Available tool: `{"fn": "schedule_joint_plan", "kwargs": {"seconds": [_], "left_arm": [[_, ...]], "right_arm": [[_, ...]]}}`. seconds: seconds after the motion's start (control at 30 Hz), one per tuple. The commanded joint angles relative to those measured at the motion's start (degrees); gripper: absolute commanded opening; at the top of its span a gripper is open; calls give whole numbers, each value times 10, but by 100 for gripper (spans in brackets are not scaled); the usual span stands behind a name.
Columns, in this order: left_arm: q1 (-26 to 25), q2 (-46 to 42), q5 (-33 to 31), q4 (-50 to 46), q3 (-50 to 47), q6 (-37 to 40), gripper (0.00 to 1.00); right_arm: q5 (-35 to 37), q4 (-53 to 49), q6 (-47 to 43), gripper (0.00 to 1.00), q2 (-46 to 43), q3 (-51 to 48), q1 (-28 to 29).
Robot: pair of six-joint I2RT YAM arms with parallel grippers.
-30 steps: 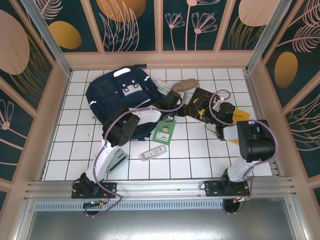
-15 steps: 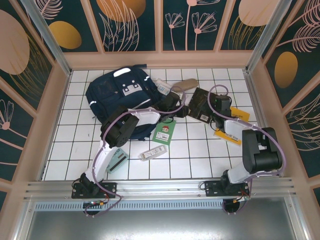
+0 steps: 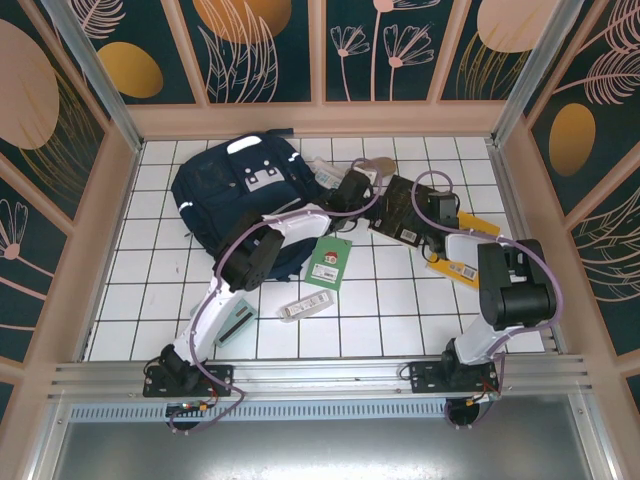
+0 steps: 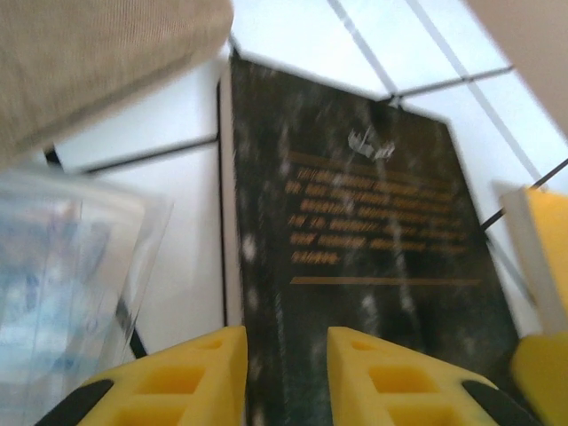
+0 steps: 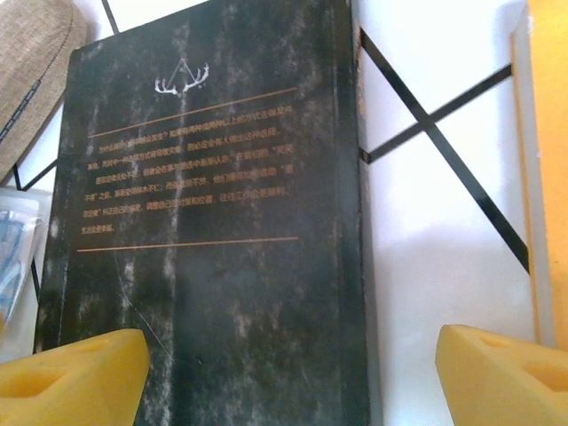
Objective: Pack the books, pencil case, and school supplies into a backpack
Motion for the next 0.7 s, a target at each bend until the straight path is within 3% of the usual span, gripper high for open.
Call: {"fn": "schedule_joint_plan", "kwargs": {"seconds": [0.0,0.2,0.4,0.67], "left_arm": [[0,19,19,-22,-2,-2,27],[-1,20,30,-17,-28,-12,26],[0,9,26,-13,-46,-14,26],[-1,10,45,-2,-49,-22,25]], "right_arm": [[-44,14,0,85,31,10,-3],[-53,3,7,84,66,35,8],[40,-79,27,86,79,71,38],[-134,-2,11,84,103,67,38]]}}
